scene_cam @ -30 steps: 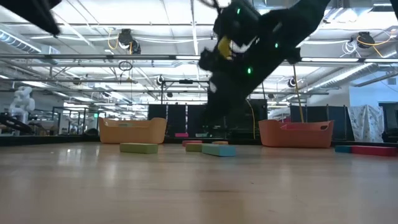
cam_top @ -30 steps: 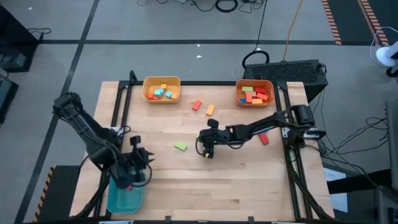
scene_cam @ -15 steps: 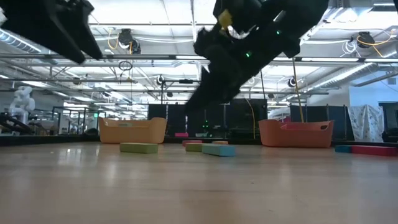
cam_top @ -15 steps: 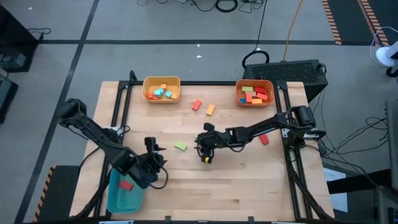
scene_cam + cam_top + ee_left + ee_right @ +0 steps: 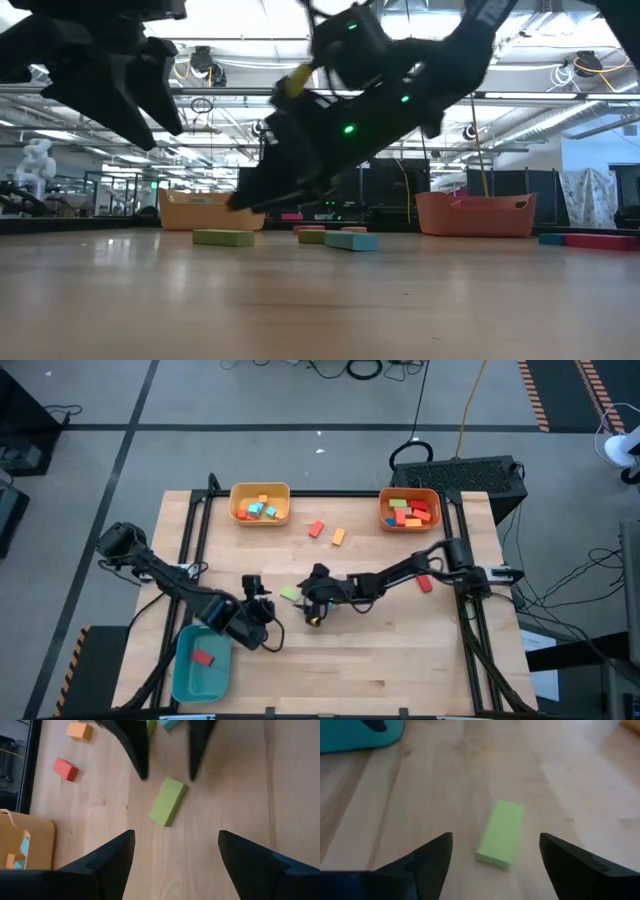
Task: Sort blocks by size
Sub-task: Put the large green block into the blue bin
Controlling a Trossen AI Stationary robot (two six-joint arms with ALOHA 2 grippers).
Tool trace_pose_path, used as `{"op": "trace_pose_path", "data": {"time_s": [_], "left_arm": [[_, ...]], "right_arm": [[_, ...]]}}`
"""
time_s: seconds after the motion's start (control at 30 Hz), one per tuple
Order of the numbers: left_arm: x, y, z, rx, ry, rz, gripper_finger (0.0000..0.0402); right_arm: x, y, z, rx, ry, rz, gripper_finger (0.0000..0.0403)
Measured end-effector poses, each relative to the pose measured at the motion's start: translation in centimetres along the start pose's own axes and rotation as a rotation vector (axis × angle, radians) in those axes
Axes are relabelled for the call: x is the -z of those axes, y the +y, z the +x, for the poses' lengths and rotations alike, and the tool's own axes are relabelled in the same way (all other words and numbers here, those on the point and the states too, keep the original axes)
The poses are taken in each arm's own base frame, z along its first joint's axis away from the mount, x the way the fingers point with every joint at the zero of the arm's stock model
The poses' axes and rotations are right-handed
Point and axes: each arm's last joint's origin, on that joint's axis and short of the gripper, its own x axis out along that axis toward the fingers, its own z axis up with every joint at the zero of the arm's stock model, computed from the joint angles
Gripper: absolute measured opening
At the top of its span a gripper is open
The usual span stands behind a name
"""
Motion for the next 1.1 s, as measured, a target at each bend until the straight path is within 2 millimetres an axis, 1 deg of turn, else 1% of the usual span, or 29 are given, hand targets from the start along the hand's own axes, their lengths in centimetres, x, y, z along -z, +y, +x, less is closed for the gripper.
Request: {"op": "trace_pose_path", "data": {"time_s": [0.13,0.2,0.33,0.4,0.5,0.67,0.83,0.93,1.0,1.1], "left_arm": [[-0.1,0.3,0.3,0.010,0.015,-0.012,0.0288],[-0.1,0.4,0.3,0.012,0.016,-0.012,0.0288],[-0.1,0.3,0.2,0.017,0.016,0.006,0.0288],[-0.1,0.3,0.2,0.016,0.015,0.009,0.0288],[-0.1,0.3,0.3,0.005,0.010,0.032,0.0288],[-0.1,0.5,0.2,-0.033,0.007,0.070,0.0288],[0.0,0.5,0.2,-0.030,0.009,0.127,0.0288],[-0.1,0.4,0.2,-0.008,0.010,0.151,0.0288],[-0.1,0.2,0.2,0.041,0.018,0.178,0.0288],[0.0,-0.1,0.1,0.078,0.020,0.205,0.0288]], "right_arm": [[0.3,0.4,2.0,0.025,0.083,-0.004,0.0292],[0.5,0.4,2.7,0.050,0.124,0.012,0.0290],[0.6,0.5,3.5,0.076,0.149,0.035,0.0277],[0.7,0.4,3.5,0.080,0.159,0.042,0.0260],[0.8,0.4,3.5,0.085,0.173,0.041,0.0215],[0.8,0.4,3.3,0.088,0.182,0.049,0.0113],[0.4,0.4,3.0,0.064,0.189,0.062,0.0109],[-0.5,0.6,2.1,0.026,0.195,0.066,0.0109],[-1.5,1.0,1.4,-0.022,0.178,0.066,0.0109],[-3.7,1.6,0.0,-0.118,0.124,0.069,0.0109]]}}
